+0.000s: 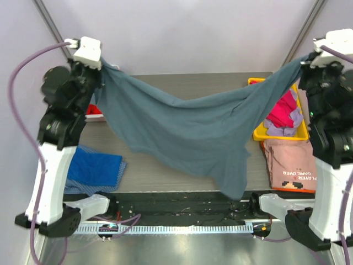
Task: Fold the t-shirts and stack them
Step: Flatten out the tshirt
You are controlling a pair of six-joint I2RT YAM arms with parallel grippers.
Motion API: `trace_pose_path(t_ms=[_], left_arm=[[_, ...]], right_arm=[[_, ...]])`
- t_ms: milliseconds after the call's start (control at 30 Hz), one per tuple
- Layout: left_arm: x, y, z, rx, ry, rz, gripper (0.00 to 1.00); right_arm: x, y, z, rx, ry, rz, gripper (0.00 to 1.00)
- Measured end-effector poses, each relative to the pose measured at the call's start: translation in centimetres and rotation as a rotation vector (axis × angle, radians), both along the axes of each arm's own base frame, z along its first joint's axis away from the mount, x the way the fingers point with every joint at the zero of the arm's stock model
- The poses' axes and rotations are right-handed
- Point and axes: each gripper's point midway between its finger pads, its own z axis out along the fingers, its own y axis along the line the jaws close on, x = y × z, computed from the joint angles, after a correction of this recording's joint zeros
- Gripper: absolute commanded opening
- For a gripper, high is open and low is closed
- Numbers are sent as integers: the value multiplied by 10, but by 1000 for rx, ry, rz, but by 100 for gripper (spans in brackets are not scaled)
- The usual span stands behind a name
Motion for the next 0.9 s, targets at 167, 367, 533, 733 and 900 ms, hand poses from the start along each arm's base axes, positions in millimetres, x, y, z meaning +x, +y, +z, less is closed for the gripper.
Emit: trace_pose_path(t_ms=[167,367,533,733,900], left_arm=[[77,-18,-61,78,137,26,0],[168,-44,-195,190,403,26,3],[214,-58,-303,278,590,34,33],[241,-60,-372,390,674,110,96],[239,-68,-359,399,631,139,100]], right_arm=[[74,7,-60,-19,160,-8,1],[163,15,-184,-64,442,-10,2],[203,20,-271,-99,630,-1,47],[214,20,-305,-129,691,3,73],[214,20,-298,-128,656,2,74]])
